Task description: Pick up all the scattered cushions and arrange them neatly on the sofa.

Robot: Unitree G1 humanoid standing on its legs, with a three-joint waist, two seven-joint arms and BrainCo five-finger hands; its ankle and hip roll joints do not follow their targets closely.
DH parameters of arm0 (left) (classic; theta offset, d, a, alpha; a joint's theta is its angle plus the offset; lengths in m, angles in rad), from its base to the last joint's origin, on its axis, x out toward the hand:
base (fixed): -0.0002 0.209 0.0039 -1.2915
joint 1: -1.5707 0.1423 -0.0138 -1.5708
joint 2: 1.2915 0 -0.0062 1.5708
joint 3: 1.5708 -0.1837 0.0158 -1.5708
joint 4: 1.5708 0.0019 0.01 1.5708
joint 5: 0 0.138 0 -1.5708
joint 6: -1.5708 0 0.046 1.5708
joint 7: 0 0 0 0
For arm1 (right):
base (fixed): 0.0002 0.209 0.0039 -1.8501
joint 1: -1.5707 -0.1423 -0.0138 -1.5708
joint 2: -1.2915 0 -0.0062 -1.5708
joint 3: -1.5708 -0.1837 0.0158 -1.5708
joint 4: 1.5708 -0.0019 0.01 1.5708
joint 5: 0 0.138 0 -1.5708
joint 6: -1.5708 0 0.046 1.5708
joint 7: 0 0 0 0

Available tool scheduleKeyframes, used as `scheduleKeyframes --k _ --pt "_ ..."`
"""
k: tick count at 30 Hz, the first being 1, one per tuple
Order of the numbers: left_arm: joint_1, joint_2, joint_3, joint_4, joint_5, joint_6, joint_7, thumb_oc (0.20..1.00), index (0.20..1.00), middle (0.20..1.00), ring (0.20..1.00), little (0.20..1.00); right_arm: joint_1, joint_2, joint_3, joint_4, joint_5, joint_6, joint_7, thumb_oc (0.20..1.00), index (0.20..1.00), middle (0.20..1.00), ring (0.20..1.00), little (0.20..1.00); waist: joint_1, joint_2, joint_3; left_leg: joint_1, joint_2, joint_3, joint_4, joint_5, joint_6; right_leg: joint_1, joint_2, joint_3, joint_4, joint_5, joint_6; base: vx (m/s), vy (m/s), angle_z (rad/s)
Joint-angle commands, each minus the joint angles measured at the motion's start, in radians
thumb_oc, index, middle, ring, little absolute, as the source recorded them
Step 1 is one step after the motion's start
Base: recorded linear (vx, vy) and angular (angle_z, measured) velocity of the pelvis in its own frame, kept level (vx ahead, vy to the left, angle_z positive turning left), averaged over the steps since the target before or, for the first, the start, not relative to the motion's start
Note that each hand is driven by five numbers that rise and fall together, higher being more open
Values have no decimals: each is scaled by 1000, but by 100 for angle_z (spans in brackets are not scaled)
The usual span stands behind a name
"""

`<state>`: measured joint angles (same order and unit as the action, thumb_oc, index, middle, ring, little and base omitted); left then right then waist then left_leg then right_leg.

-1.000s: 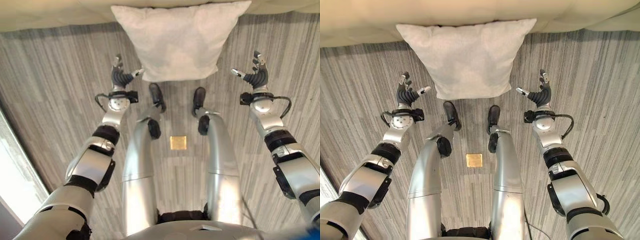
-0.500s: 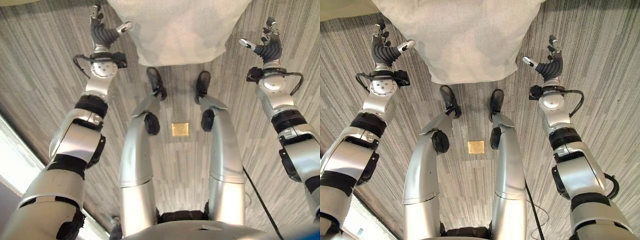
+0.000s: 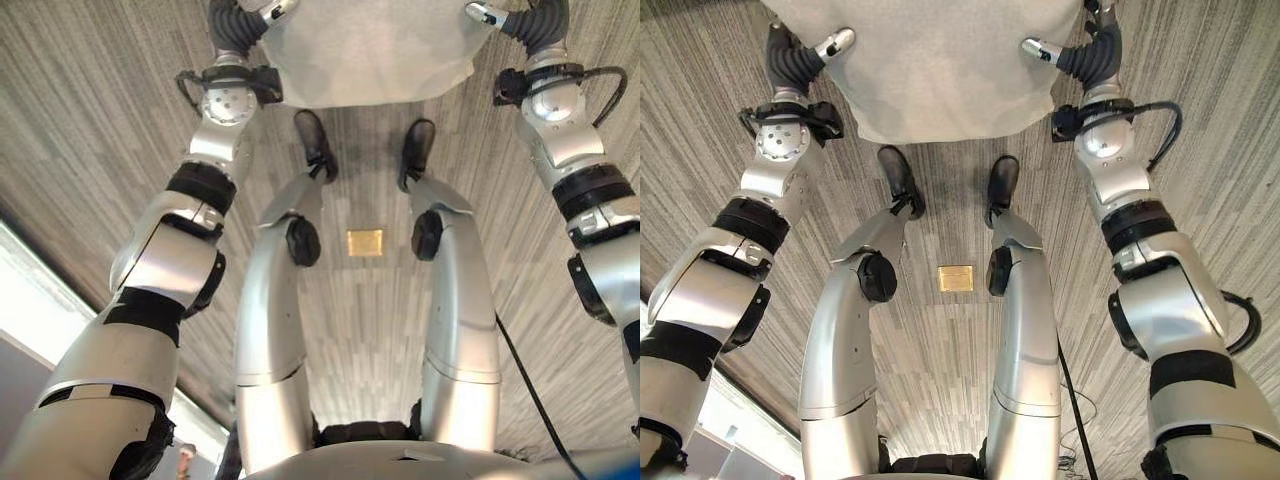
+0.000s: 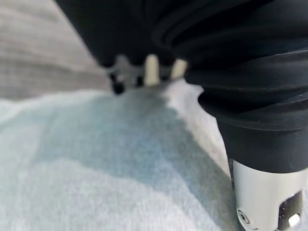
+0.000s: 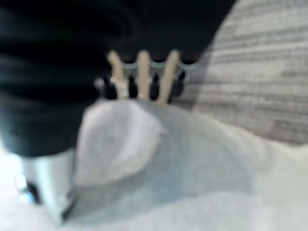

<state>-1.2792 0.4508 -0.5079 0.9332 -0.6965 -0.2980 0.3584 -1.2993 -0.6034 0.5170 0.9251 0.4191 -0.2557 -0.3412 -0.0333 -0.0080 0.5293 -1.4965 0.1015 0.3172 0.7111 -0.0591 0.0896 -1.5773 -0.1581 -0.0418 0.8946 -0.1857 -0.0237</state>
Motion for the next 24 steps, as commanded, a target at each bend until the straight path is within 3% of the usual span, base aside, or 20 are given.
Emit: scheduleKeyframes --k 1,7,9,10,11,12,13,17,24 --pt "19 -56 3 -33 3 -57 -2 1000 1000 1000 1000 1000 -16 5 44 -36 -38 -24 -22 1000 1000 1000 1000 1000 -13 49 -60 17 -12 -99 18 -45 -75 8 -25 25 -36 77 126 0 0 0" --pt "-2 -82 -8 -42 -6 -63 3 1000 1000 1000 1000 1000 -38 56 67 -31 -18 -21 -2 1000 1000 1000 1000 1000 -5 56 -58 7 -8 -109 26 -38 -77 8 -18 18 -35 78 122 0 -22 1" --pt "-5 -98 -8 -64 -14 -68 4 1000 1000 1000 1000 1000 -40 110 79 -71 -10 -24 10 1000 1000 1000 1000 1000 -2 59 -56 4 -5 -110 35 -36 -77 7 -13 14 -31 78 117 0 0 0" --pt "-2 -102 -3 -67 -17 -70 4 1000 1000 1000 1000 1000 -41 127 85 -89 -10 -25 16 931 931 931 931 931 -1 59 -56 4 -5 -111 39 -37 -77 7 -11 13 -28 79 116 0 0 0" --pt "-4 -106 3 -79 -27 -77 8 834 834 834 834 834 -46 151 90 -111 -6 -29 16 501 501 501 501 501 -2 59 -56 3 -3 -110 45 -37 -78 7 -9 8 -25 79 114 0 0 0" --pt "1 -105 12 -90 -30 -78 13 489 489 489 489 489 -40 178 82 -135 11 -35 17 200 200 200 200 200 -4 59 -56 2 0 -110 50 -38 -78 7 -7 6 -25 81 113 0 0 0" --pt "4 -106 21 -95 -33 -83 20 200 200 200 200 200 -39 198 81 -156 17 -39 24 200 200 200 200 200 -4 58 -56 1 0 -111 52 -39 -78 7 -4 6 -26 82 112 0 0 0" --pt "46 -95 46 -206 -23 -100 32 200 200 200 200 200 13 260 85 -341 -37 -51 32 200 200 200 200 200 -14 49 -73 0 5 -111 46 -32 -79 8 12 -4 -28 92 105 -2 -28 -5" --pt "150 -83 83 -364 31 -115 53 200 200 200 200 200 127 220 20 -500 -112 -58 30 200 200 200 200 200 -24 45 -124 57 3 -117 -56 0 -85 70 22 -25 -103 110 106 -34 -17 0"
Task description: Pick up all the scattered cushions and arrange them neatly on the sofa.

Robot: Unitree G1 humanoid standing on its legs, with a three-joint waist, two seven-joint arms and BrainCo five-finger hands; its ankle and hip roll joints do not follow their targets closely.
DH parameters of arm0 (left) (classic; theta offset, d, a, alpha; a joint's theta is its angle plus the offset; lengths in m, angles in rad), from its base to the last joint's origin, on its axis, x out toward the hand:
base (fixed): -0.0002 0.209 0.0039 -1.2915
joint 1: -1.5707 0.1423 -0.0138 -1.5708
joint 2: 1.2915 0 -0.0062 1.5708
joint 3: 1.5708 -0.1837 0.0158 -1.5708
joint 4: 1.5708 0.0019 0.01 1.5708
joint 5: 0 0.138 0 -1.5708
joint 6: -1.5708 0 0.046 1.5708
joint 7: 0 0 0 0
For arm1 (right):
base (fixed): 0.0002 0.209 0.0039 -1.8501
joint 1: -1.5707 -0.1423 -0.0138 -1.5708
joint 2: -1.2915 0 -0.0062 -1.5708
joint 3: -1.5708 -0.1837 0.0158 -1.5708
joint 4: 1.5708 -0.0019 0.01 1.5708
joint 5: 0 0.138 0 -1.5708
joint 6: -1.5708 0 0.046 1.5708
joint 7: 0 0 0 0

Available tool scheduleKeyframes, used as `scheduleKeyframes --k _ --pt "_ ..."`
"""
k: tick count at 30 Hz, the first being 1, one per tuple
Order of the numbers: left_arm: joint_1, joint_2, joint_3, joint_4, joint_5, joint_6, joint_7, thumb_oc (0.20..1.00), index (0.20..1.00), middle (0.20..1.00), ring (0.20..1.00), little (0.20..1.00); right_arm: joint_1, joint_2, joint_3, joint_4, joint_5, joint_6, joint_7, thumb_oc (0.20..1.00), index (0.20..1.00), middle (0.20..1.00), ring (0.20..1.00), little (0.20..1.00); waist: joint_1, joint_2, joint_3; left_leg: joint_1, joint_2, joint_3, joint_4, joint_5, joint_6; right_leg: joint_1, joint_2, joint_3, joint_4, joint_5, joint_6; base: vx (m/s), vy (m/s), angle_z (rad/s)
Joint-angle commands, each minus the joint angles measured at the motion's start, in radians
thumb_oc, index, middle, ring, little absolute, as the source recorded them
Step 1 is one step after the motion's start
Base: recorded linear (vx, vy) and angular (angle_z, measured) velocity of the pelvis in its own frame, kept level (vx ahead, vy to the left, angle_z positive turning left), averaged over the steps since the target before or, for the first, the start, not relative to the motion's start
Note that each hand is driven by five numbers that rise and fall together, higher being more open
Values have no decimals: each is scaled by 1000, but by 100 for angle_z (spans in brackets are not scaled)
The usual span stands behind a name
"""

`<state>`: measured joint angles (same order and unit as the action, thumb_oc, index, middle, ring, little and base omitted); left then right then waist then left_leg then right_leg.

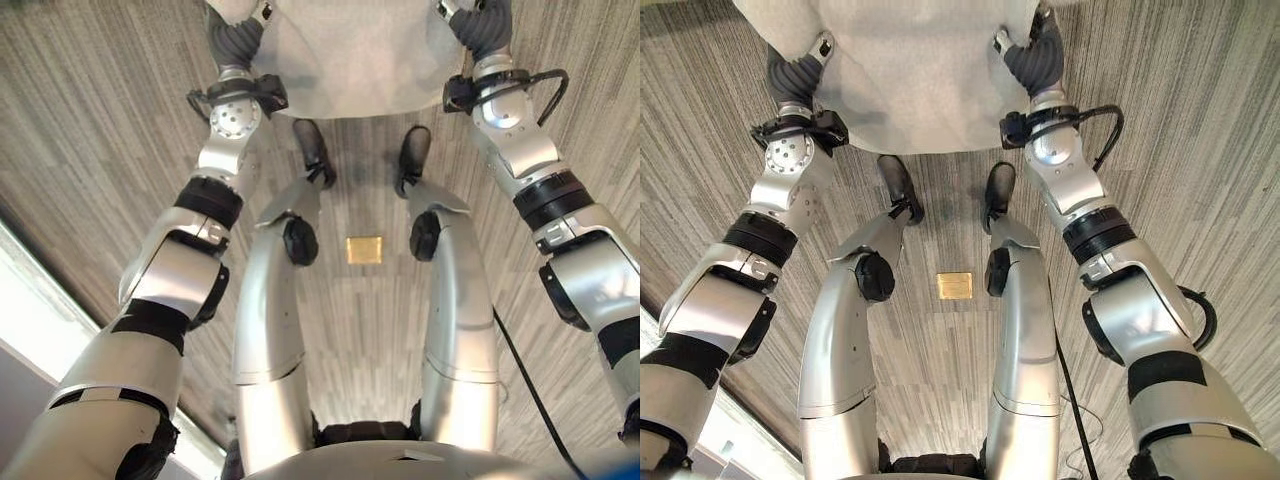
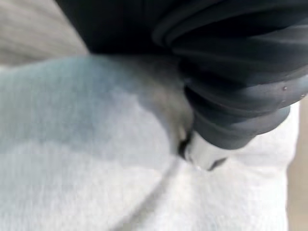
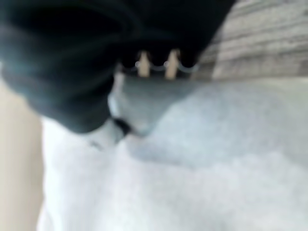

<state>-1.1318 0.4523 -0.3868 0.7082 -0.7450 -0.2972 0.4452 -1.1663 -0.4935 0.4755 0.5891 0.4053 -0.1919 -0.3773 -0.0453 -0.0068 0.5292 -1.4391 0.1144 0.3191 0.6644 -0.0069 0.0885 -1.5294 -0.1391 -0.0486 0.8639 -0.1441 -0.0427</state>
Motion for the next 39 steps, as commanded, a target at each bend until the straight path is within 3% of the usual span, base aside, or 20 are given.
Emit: scheduleKeyframes --k 1,8,12,17,18,22,26,27,28,29,30,31,32,36,38,39 --pt "55 -82 -27 -205 121 -115 -27 200 200 200 200 200 33 68 44 -225 -155 -120 64 200 200 200 200 200 -13 44 -136 43 -11 -123 -48 -45 -89 68 6 -27 -105 70 125 -67 -39 1" --pt "282 -111 32 -384 199 -104 -46 200 200 200 200 200 283 -3 -65 -416 -257 -120 73 200 200 200 200 200 -15 42 -171 270 -13 -143 -202 -5 -119 311 10 -62 -252 84 125 -31 -60 3" --pt "441 -126 46 -474 218 -99 -98 200 200 200 200 200 496 13 -131 -501 -290 -128 96 200 200 200 200 200 -15 33 -213 472 -4 -153 -298 12 -144 513 3 -96 -355 83 121 -3 -92 0" --pt "624 -156 25 -517 195 -89 -186 200 200 200 200 200 747 57 -175 -540 -243 -134 162 200 200 200 200 200 -29 10 -257 760 -1 -141 -357 -7 -150 799 6 -134 -461 81 119 70 -24 5" --pt "644 -161 17 -516 190 -87 -196 200 200 200 200 200 775 60 -177 -549 -241 -131 171 200 200 200 200 200 -30 4 -254 799 -2 -127 -369 18 -138 839 4 -144 -482 111 111 0 0 0" --pt "714 -154 1 -535 191 -76 -228 200 200 200 200 200 864 64 -194 -563 -231 -130 197 200 200 200 200 200 -37 -5 -251 959 -8 -87 -407 0 -131 972 6 -134 -514 117 122 83 87 -12" --pt "799 -127 -9 -554 223 -67 -265 200 200 200 200 200 954 66 -224 -584 -263 -128 210 200 200 200 200 200 -56 -6 -254 1149 -25 -17 -457 -31 -119 1102 5 -119 -533 136 155 93 164 -44" --pt "825 -124 -8 -563 222 -66 -269 200 200 200 200 200 961 76 -225 -581 -278 -127 206 200 200 200 200 200 -47 -6 -256 1214 -27 29 -489 -38 -116 1128 3 -128 -538 159 176 123 170 -67" --pt "837 -122 -5 -564 227 -65 -267 200 200 200 200 200 968 83 -231 -586 -283 -128 203 200 200 200 200 200 -39 -7 -259 1240 -22 55 -497 -43 -115 1143 -9 -158 -539 165 183 114 159 -141" --pt "851 -116 3 -573 234 -66 -263 200 200 200 200 200 975 91 -232 -589 -293 -130 199 200 200 200 200 200 -25 -8 -265 1271 -14 96 -511 -49 -117 1159 -42 -235 -546 184 193 185 115 -168" --pt "878 -100 12 -596 245 -55 -270 200 200 200 200 200 997 104 -234 -592 -300 -129 199 200 200 200 200 200 0 -1 -282 1324 2 128 -525 -75 -128 1192 -108 -410 -507 179 215 178 42 -163" --pt "883 -95 8 -594 247 -49 -278 200 200 200 200 200 1003 109 -231 -598 -305 -129 199 200 200 200 200 200 -5 -2 -292 1339 10 138 -530 -76 -130 1207 -119 -439 -511 173 215 244 -99 -119" --pt "878 -98 -12 -581 249 -38 -289 200 200 200 200 200 1032 103 -245 -615 -307 -131 195 200 200 200 200 200 -32 -10 -318 1352 7 126 -514 -89 -132 1249 -89 -373 -566 147 200 185 -210 -86" --pt "903 -124 -29 -564 227 -40 -324 200 200 200 200 200 1094 80 -262 -651 -285 -137 200 200 200 200 200 200 -65 -22 -363 1365 77 173 -356 -116 -188 1379 -13 -373 -712 121 145 150 -205 -4" --pt "919 -132 -31 -580 221 -41 -319 200 200 200 200 200 1093 74 -249 -647 -278 -135 207 200 200 200 200 200 -46 -20 -366 1361 53 94 -311 -108 -204 1418 29 -335 -761 113 130 101 -84 -45" --pt "921 -137 -27 -582 222 -40 -309 200 200 200 200 200 1087 76 -244 -646 -278 -133 206 200 200 200 200 200 -35 -33 -366 1337 16 49 -326 -87 -189 1416 29 -328 -784 133 122 40 -23 -86"
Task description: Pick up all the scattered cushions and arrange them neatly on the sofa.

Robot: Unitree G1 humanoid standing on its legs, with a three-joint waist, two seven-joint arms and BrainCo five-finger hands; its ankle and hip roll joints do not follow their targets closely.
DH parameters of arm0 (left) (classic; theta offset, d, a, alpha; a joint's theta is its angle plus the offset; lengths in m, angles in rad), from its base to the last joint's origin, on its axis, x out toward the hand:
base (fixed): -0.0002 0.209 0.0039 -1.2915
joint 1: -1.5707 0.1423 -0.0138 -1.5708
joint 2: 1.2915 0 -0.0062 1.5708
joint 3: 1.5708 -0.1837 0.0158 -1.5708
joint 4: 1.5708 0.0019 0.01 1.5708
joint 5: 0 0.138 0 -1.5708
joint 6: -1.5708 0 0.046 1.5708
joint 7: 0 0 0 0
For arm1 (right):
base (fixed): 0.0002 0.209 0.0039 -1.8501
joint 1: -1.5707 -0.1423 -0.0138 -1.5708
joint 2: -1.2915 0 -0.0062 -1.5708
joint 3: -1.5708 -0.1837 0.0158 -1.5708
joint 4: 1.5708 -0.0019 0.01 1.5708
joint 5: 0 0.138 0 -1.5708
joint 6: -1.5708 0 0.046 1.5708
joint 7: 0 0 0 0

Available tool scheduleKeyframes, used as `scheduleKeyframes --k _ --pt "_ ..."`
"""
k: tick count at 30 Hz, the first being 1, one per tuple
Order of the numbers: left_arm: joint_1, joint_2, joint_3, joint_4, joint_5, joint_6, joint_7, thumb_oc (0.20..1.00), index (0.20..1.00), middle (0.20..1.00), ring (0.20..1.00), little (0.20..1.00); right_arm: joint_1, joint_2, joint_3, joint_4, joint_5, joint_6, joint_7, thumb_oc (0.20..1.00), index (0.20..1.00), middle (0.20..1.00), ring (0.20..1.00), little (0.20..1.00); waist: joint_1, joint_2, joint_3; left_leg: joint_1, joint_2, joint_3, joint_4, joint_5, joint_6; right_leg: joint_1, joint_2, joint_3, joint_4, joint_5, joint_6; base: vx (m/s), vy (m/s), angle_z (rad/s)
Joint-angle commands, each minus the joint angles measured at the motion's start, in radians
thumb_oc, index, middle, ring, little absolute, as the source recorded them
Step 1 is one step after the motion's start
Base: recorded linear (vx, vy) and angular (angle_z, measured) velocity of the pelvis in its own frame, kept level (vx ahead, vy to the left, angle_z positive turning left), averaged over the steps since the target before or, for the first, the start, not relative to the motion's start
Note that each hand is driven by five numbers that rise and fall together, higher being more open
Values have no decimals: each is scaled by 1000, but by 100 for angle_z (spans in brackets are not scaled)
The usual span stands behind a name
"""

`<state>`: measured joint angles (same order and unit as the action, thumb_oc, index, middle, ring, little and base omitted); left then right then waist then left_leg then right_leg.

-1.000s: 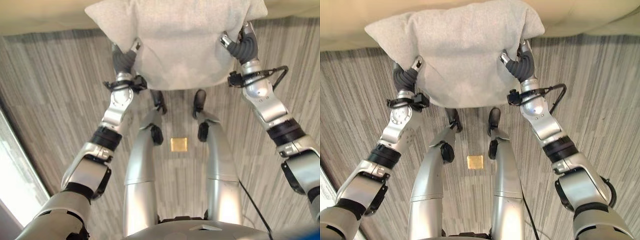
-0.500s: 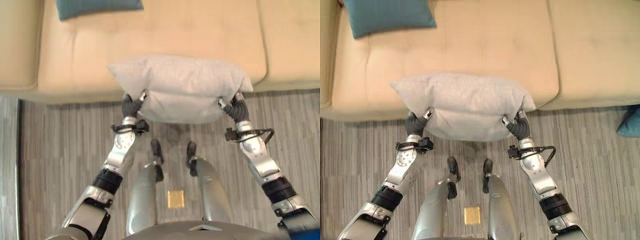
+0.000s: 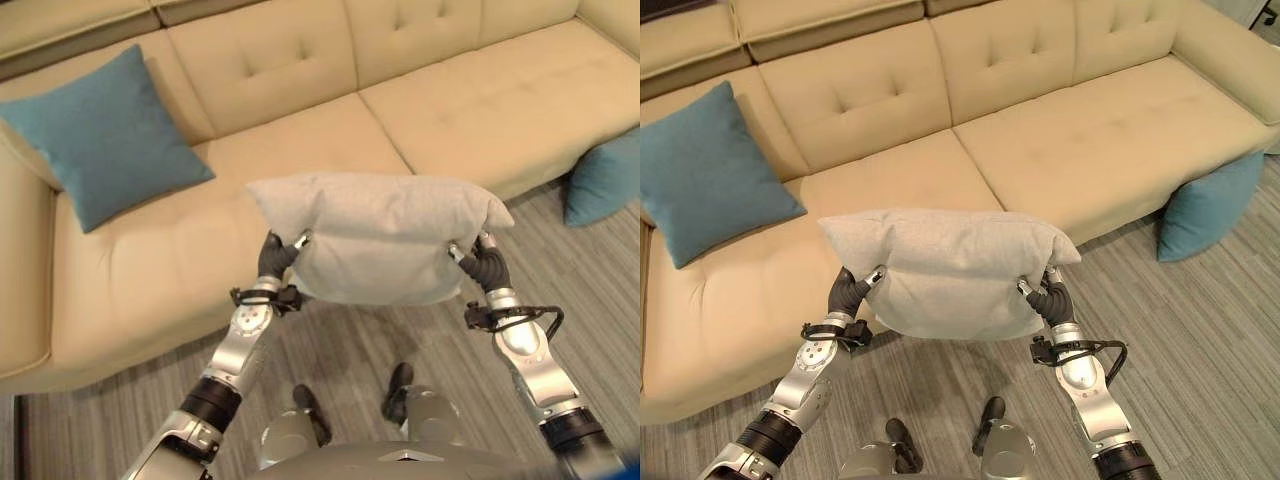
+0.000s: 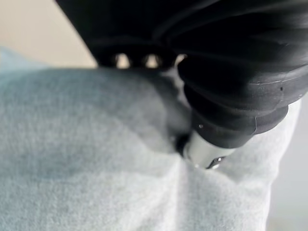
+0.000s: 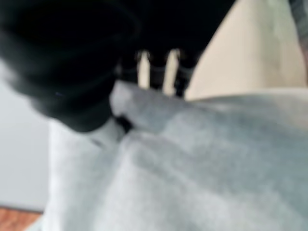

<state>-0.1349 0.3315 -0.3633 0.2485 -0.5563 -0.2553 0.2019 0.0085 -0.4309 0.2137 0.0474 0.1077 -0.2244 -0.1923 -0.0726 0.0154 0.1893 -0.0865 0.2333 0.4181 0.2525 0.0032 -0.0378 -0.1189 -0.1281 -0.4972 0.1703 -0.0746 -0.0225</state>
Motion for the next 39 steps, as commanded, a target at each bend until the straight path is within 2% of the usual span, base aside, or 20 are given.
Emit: scheduleKeyframes --k 1,3,5,9,12,15,18,21,23,24,26,28,29,30,32,33,34,36,37,39 --pt "-73 -21 -54 -125 38 -82 -60 200 200 200 200 200 -111 13 30 -100 12 -99 18 200 200 200 200 200 23 -67 -30 -62 -179 -188 -1 -94 -47 3 37 179 -107 78 112 113 12 -118" --pt "-75 -26 -64 -130 32 -87 -69 200 200 200 200 200 -119 5 32 -93 0 -105 13 200 200 200 200 200 54 -79 -34 -100 -210 -257 -82 -19 -49 27 68 239 -113 85 119 298 52 -110" --pt "-58 -27 -61 -133 28 -84 -79 200 200 200 200 200 -120 7 34 -79 0 -103 24 200 200 200 200 200 67 -77 -50 -28 -238 -277 -135 -32 -28 52 76 273 -102 75 124 331 195 -140" --pt "-34 -19 -48 -149 19 -79 -83 200 200 200 200 200 -129 24 43 -66 -6 -93 38 200 200 200 200 200 89 -50 -43 40 -255 -255 -167 -46 19 14 39 291 82 53 156 153 217 -77" --pt "-44 -16 -59 -145 22 -80 -79 200 200 200 200 200 -137 29 44 -73 -11 -91 39 200 200 200 200 200 70 -39 -29 57 -261 -276 -160 -57 38 -31 38 334 196 61 167 100 86 25" --pt "-52 -16 -58 -145 30 -84 -75 200 200 200 200 200 -158 30 53 -74 -7 -90 41 200 200 200 200 200 63 -30 -42 76 -264 -283 -182 -70 33 -49 18 367 81 78 162 132 -53 52" --pt "-61 -21 -48 -140 22 -88 -73 200 200 200 200 200 -175 20 61 -82 -26 -83 33 200 200 200 200 200 41 -30 -41 97 -256 -309 -169 -94 14 -91 12 444 -18 139 185 216 -166 15" --pt "-55 -26 -44 -137 31 -88 -80 200 200 200 200 200 -167 17 56 -87 -22 -81 44 200 200 200 200 200 40 -45 -50 105 -254 -319 -127 -119 0 -62 13 434 -41 137 181 192 -188 40" --pt "-49 -29 -44 -141 25 -84 -87 200 200 200 200 200 -158 14 51 -91 -20 -82 46 200 200 200 200 200 37 -46 -57 100 -246 -322 -102 -113 -15 -46 24 430 -41 132 172 143 -226 57" --pt "-41 -42 -48 -140 0 -80 -109 200 200 200 200 200 -126 4 32 -112 -3 -86 49 200 200 200 200 200 16 -62 -70 60 -187 -272 5 -77 -57 6 28 380 -74 119 147 150 -354 56" --pt "-31 -49 -56 -142 -6 -75 -113 200 200 200 200 200 -108 3 28 -108 16 -88 44 200 200 200 200 200 13 -68 -67 25 -153 -241 96 -56 -72 59 49 334 -105 99 118 169 -365 128" --pt "-26 -54 -66 -133 -4 -70 -113 200 200 200 200 200 -92 2 16 -119 25 -87 47 200 200 200 200 200 17 -75 -58 -29 -170 -224 56 -60 -56 80 50 316 -116 82 114 90 -181 89" --pt "-28 -53 -69 -130 0 -66 -111 200 200 200 200 200 -87 4 12 -124 29 -92 42 200 200 200 200 200 14 -75 -55 -52 -172 -191 24 -54 -44 83 54 307 -117 79 113 93 -128 18" --pt "-28 -54 -71 -127 5 -63 -116 200 200 200 200 200 -78 6 3 -128 28 -96 40 200 200 200 200 200 8 -73 -56 -78 -164 -127 -28 -20 -36 88 68 295 -117 66 112 92 -66 34" --pt "-30 -54 -75 -123 12 -63 -119 200 200 200 200 200 -75 12 1 -124 30 -99 33 200 200 200 200 200 8 -66 -54 -114 -147 -67 -66 43 -45 97 81 285 -111 44 104 171 14 51" --pt "-26 -50 -70 -126 10 -66 -117 200 200 200 200 200 -80 23 5 -117 36 -97 34 200 200 200 200 200 18 -61 -52 -96 -142 -44 -105 46 -37 105 80 268 -73 15 108 331 158 20" --pt "-13 -43 -65 -139 11 -68 -115 200 200 200 200 200 -84 36 14 -102 29 -94 31 200 200 200 200 200 29 -55 -61 -70 -167 -71 -132 41 -21 105 67 263 -26 3 120 404 274 -17" --pt "-5 -36 -52 -155 16 -63 -106 200 200 200 200 200 -101 52 26 -95 4 -84 31 200 200 200 200 200 42 -45 -63 -11 -185 -47 -162 6 14 73 22 252 101 7 154 282 285 -49" --pt "-10 -27 -55 -157 29 -59 -100 200 200 200 200 200 -113 63 33 -98 -4 -80 35 200 200 200 200 200 30 -41 -49 27 -205 -76 -161 -20 37 21 -1 299 224 25 174 174 201 -58" --pt "-13 -24 -55 -157 31 -62 -99 200 200 200 200 200 -117 63 36 -102 -5 -79 35 200 200 200 200 200 30 -36 -51 32 -208 -84 -166 -22 39 4 3 318 222 32 169 102 79 -16"
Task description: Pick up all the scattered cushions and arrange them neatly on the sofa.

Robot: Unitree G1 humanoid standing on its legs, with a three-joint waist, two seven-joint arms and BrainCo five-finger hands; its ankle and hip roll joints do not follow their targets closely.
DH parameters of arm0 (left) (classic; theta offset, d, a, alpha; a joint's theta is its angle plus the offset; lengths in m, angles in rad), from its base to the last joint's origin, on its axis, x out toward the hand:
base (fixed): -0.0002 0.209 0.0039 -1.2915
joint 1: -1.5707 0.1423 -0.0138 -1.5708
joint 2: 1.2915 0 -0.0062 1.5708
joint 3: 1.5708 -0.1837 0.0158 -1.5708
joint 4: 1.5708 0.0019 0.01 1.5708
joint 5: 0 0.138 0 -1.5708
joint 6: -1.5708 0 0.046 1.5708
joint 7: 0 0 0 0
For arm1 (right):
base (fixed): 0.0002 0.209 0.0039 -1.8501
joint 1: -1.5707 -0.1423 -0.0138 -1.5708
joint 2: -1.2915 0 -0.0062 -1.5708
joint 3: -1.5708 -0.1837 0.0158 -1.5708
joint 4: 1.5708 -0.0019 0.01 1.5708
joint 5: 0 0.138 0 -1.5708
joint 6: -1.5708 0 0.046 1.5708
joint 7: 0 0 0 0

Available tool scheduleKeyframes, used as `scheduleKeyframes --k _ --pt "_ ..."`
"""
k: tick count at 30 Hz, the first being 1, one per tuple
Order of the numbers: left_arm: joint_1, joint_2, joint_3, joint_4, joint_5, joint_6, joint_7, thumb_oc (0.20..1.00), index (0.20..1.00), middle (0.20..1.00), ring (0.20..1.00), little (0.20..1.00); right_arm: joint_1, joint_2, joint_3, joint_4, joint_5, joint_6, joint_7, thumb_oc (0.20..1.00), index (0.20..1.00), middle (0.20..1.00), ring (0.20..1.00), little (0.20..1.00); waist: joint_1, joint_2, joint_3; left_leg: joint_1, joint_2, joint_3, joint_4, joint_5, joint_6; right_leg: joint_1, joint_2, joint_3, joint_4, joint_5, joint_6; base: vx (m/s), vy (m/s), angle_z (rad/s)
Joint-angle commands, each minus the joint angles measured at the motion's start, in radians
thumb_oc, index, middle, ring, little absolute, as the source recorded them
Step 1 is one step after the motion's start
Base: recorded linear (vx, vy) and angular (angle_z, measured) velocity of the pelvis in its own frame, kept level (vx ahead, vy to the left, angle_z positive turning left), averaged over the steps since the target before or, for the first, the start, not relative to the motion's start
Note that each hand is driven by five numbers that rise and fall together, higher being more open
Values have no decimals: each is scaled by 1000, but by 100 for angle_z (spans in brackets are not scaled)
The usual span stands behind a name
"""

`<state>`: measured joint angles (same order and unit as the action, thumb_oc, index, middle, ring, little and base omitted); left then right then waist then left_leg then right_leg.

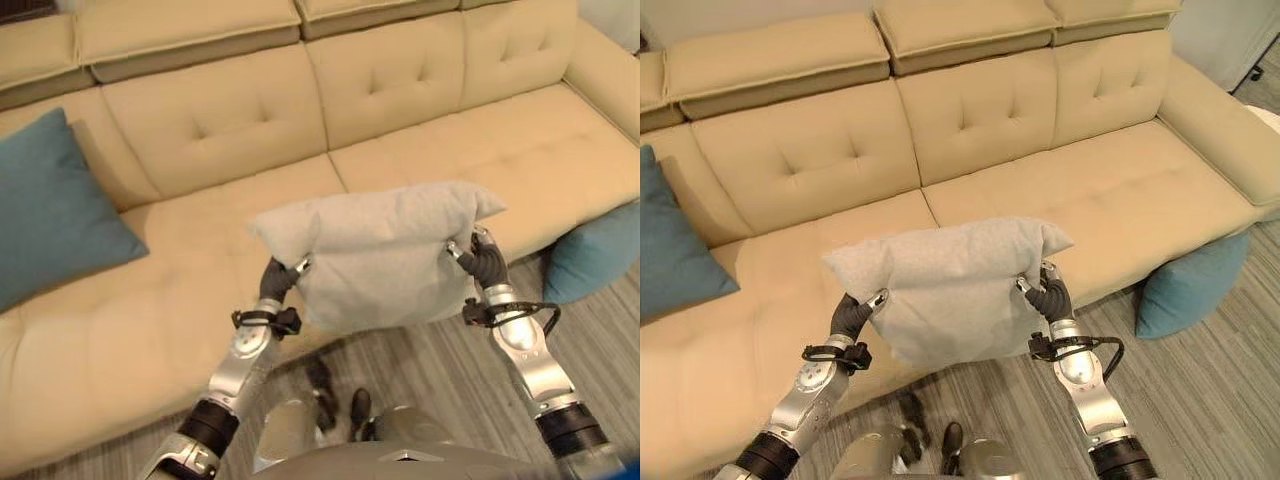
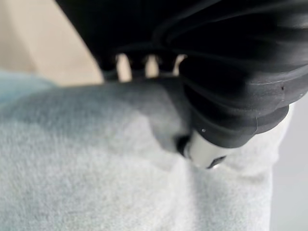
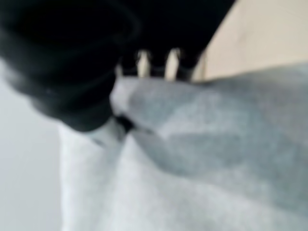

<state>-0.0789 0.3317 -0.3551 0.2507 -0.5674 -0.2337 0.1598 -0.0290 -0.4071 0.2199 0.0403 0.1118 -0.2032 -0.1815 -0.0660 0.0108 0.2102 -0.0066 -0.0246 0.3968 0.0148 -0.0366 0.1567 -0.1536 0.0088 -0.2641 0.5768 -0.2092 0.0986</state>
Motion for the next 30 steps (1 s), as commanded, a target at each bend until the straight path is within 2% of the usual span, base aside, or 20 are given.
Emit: scheduleKeyframes --k 1,3,4,5,7,9,11,19,23,27,30 --pt "-69 -23 -63 -160 46 -85 -57 200 200 200 200 200 -89 35 34 -98 -15 -100 25 200 200 200 200 200 19 -23 -72 -33 44 -82 56 12 -155 14 -140 125 -229 176 43 77 4 39" --pt "-68 -22 -60 -159 43 -87 -56 200 200 200 200 200 -97 32 35 -98 -16 -102 24 200 200 200 200 200 16 -18 -70 -26 45 -90 45 10 -158 -1 -140 149 -256 182 44 66 -30 45" --pt "-72 -22 -55 -151 43 -88 -53 200 200 200 200 200 -107 30 35 -101 -23 -102 15 200 200 200 200 200 5 -19 -66 -23 45 -115 45 6 -166 -31 -150 210 -314 213 54 34 -54 27" --pt "-72 -22 -54 -151 43 -89 -53 200 200 200 200 200 -108 30 36 -101 -24 -102 15 200 200 200 200 200 4 -18 -65 -23 45 -115 45 5 -166 -30 -149 209 -316 214 54 46 -92 38" --pt "-80 -21 -54 -144 41 -96 -55 200 200 200 200 200 -113 25 34 -107 -37 -101 13 200 200 200 200 200 -8 -32 -62 -18 41 -150 57 -9 -175 -27 -163 294 -390 257 77 74 -145 74" --pt "-73 -19 -47 -147 42 -99 -63 200 200 200 200 200 -109 21 29 -116 -38 -98 20 200 200 200 200 200 0 -50 -74 -19 46 -165 63 -10 -189 17 -170 280 -462 270 86 97 -222 87" --pt "-66 -20 -43 -149 40 -95 -67 200 200 200 200 200 -112 18 28 -112 -36 -98 22 200 200 200 200 200 10 -53 -87 -20 54 -170 61 -4 -199 47 -166 262 -493 262 84 74 -192 34" --pt "-40 -28 -18 -159 31 -82 -66 200 200 200 200 200 -84 -2 -3 -122 -33 -98 23 200 200 200 200 200 18 -46 -105 -8 92 -208 41 24 -236 125 -133 177 -541 222 47 43 -135 14" --pt "-54 -34 -10 -157 39 -84 -49 200 200 200 200 200 -87 -8 -15 -115 -34 -99 11 200 200 200 200 200 17 -43 -104 -3 101 -215 29 35 -243 138 -124 158 -549 213 38 12 -65 6" --pt "-133 -40 -15 -138 55 -94 -9 200 200 200 200 200 -151 -22 -10 -82 -36 -98 -17 200 200 200 200 200 17 -42 -83 -18 111 -220 28 41 -248 122 -120 143 -535 205 29 -51 -50 9" --pt "-278 -51 -31 -91 76 -113 61 200 200 200 200 200 -301 -24 34 -15 -16 -96 -56 200 200 200 200 200 18 -40 -44 -61 118 -222 37 50 -249 57 -122 137 -496 209 24 -117 -20 9"
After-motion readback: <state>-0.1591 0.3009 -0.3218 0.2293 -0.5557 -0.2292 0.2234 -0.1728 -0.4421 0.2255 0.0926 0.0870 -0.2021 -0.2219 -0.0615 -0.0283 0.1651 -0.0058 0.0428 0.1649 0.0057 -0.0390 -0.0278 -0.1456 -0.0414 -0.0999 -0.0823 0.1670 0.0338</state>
